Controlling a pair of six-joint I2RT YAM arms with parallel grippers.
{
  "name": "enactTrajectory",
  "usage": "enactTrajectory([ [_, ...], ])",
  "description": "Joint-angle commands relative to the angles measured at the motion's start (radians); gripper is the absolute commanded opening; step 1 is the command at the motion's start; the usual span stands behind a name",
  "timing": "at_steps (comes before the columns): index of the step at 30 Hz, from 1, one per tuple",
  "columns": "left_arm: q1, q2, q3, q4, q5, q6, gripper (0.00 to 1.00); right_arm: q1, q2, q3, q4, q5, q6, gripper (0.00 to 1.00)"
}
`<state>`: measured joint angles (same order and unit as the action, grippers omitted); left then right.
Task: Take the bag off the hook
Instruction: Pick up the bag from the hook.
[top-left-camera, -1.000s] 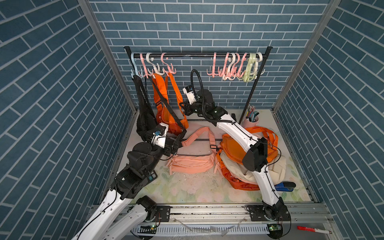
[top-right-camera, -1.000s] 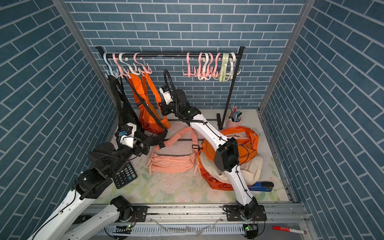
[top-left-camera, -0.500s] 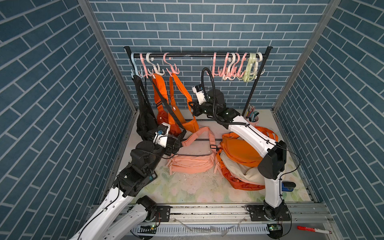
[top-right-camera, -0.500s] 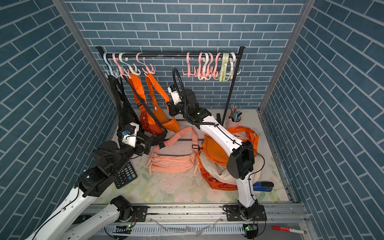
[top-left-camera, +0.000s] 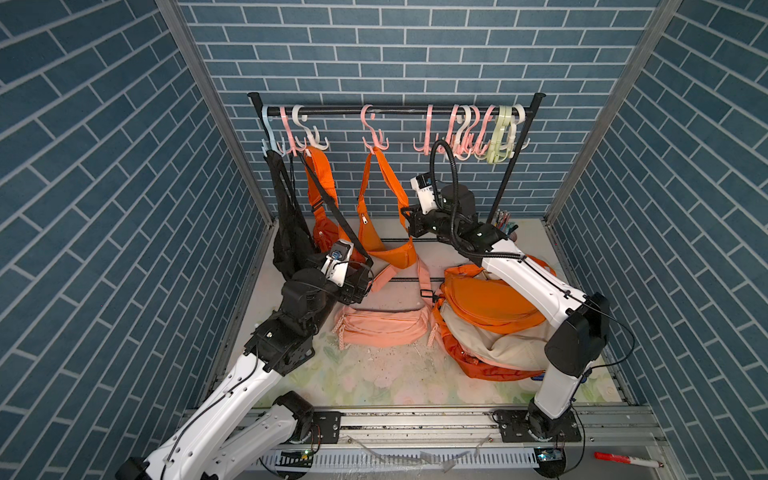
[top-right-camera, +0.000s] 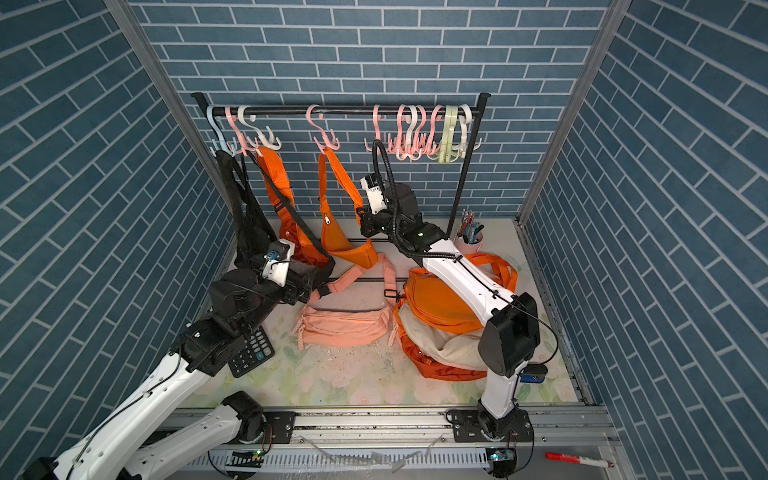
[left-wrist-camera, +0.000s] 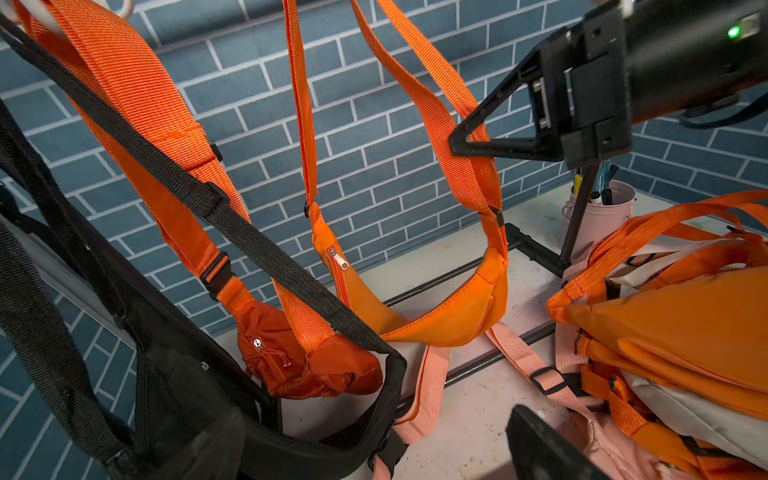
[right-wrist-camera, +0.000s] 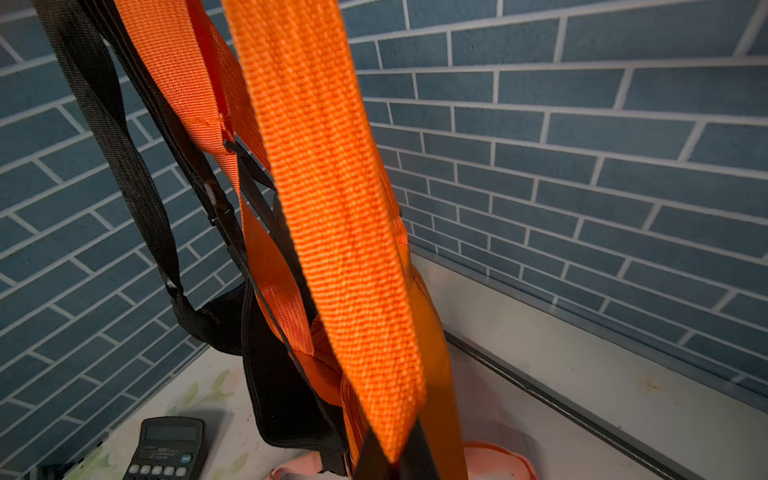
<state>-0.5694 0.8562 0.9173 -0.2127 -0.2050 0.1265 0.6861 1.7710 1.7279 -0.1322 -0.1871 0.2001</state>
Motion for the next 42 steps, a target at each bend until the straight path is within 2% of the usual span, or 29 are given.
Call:
enactTrajectory([
  [1, 0.019, 0.036, 0.079, 0.029, 0.022, -0.006, 0.99, -0.013, -0.077, -0.036, 0.032, 0.003, -0.043, 0.00],
  [13, 0.021, 0.284, 0.258, 0.111, 0.070, 0.006, 0.99, -0.079, -0.183, -0.139, -0.004, -0.050, -0.054, 0.00],
  [24, 0.025, 0.493, 0.337, 0.270, 0.128, 0.087, 0.99, -0.137, -0.228, -0.195, -0.008, -0.128, -0.024, 0.00],
  [34, 0.075, 0.690, 0.483, 0.335, 0.223, 0.088, 0.99, -0.158, -0.214, -0.184, -0.038, -0.149, -0.024, 0.00],
  [40, 0.126, 0.783, 0.587, 0.351, 0.307, 0.045, 0.99, -0.163, -0.200, -0.172, -0.052, -0.162, -0.021, 0.00],
  [42, 0.135, 0.811, 0.624, 0.346, 0.341, 0.044, 0.96, -0.163, -0.195, -0.171, -0.058, -0.167, -0.022, 0.00],
])
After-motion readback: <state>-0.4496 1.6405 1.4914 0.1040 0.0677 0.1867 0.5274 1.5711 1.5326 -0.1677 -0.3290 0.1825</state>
